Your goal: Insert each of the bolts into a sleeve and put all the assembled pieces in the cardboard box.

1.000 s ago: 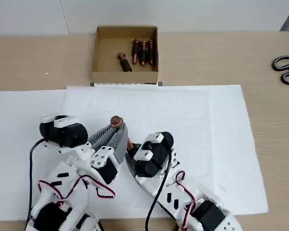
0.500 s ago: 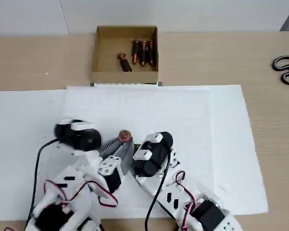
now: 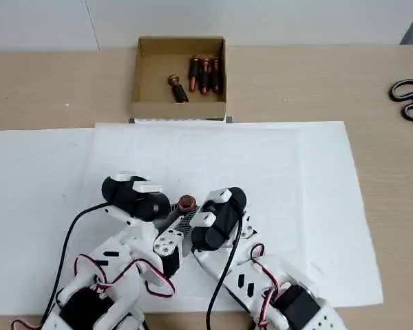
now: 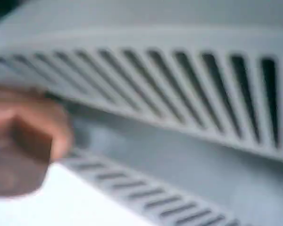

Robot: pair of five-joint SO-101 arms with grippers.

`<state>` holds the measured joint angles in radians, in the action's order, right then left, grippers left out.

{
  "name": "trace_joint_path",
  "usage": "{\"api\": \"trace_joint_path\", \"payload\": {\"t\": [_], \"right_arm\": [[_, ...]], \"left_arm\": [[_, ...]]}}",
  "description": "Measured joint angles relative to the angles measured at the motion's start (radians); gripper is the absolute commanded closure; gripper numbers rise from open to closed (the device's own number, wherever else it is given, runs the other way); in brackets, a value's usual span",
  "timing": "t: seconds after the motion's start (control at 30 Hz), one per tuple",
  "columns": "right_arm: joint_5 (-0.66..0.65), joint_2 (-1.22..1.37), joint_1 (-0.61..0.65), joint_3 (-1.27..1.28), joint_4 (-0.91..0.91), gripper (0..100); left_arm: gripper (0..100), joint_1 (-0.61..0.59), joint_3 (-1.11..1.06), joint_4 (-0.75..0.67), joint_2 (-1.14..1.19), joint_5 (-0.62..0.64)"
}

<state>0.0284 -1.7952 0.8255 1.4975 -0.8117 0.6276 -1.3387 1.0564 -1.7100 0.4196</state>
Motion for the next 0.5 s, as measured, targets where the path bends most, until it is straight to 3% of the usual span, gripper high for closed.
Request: {"api": "trace_joint_path", "payload": {"t": [0.13, 0.3, 0.5], "right_arm": [[0.000, 0.000, 0.000, 0.000, 0.000, 99.6], [0.000, 0.000, 0.000, 0.002, 0.000, 99.6], [0.002, 0.000, 0.003, 0.002, 0.000, 99.6]], "left_arm": [[80, 0.000, -0.005, 0.000, 0.000, 0.000], [79, -0.009, -0.003, 0.006, 0.000, 0.006], [79, -0.123, -0.014, 0.025, 0.000, -0.075]]}}
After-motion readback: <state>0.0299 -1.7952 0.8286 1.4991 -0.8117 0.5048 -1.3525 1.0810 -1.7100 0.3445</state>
